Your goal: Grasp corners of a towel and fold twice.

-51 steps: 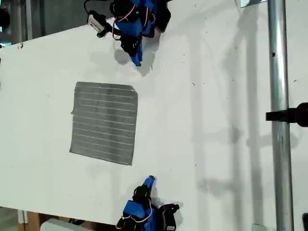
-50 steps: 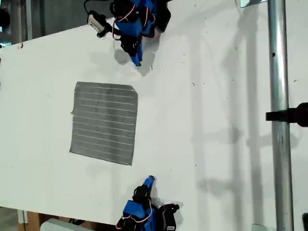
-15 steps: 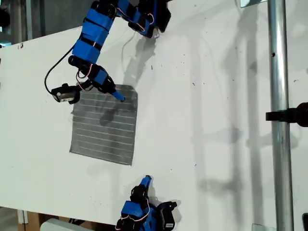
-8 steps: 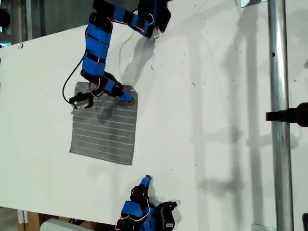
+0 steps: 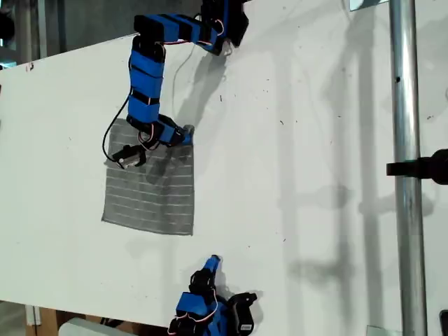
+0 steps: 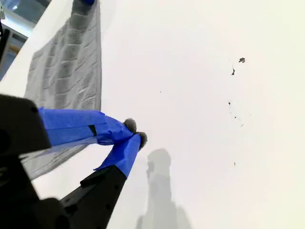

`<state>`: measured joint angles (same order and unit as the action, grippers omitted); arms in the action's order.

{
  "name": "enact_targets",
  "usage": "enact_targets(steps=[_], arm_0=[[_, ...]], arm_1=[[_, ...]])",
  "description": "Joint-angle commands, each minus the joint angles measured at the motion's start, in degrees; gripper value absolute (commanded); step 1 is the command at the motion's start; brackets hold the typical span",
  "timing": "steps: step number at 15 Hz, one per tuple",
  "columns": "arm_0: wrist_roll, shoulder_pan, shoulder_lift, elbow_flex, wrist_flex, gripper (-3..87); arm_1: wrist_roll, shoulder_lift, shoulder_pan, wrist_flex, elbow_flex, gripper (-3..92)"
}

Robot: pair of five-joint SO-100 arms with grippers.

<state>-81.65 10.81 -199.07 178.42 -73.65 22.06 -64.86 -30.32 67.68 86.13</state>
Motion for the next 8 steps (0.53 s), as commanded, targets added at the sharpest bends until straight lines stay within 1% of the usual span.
enact_targets(steps=[1,2,3,4,6,8], arm_0=[[-1.1,1.1,0.0,-1.9,1.4,-2.7],[-1.1,1.8,0.0,-4.3,1.8,-2.8],[0.4,3.2,1.8,-7.8,2.5,-2.9],[1.9,5.0,8.2,-12.7,3.9,-2.9],[8.1,7.8,31.0,-26.4,9.6,-2.9],[17.3,10.6,54.3,-44.4,10.5,-2.9]], arm_1=[[-0.8,-0.1,0.4,-0.2,-0.7,-0.2],[-0.8,-0.1,0.4,-0.3,-0.7,-0.2],[-0.9,-0.1,0.4,-0.4,-0.6,-0.2],[-0.9,-0.1,0.4,-0.4,-0.6,-0.2],[-0.9,-0.1,0.4,-0.4,-0.5,-0.2],[-0.9,-0.1,0.4,-0.4,-0.4,-0.2]])
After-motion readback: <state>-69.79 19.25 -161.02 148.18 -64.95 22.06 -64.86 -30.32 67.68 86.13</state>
